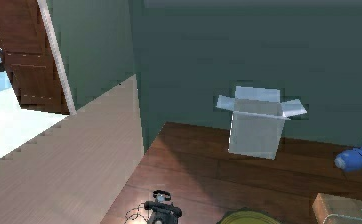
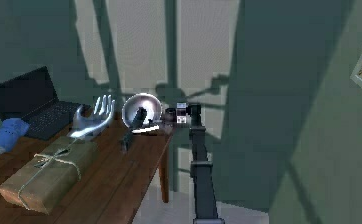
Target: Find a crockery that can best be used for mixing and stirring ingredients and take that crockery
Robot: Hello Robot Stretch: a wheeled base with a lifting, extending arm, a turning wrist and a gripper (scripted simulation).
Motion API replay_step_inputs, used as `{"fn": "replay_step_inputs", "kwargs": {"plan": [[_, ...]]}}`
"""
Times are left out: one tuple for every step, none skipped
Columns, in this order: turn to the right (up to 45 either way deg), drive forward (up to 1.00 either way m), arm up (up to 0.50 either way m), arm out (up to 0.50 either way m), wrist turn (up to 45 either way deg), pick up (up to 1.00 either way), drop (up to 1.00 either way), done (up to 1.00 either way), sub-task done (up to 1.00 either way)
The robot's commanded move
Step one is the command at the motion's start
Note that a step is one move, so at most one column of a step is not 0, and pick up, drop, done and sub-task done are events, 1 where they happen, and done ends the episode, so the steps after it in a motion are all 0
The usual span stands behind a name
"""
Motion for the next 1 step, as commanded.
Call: {"fn": "replay_step_inputs", "kwargs": {"plan": [[0.0,0.0,0.0,0.0,0.0,0.0,0.0,1.0,0.0]]}}
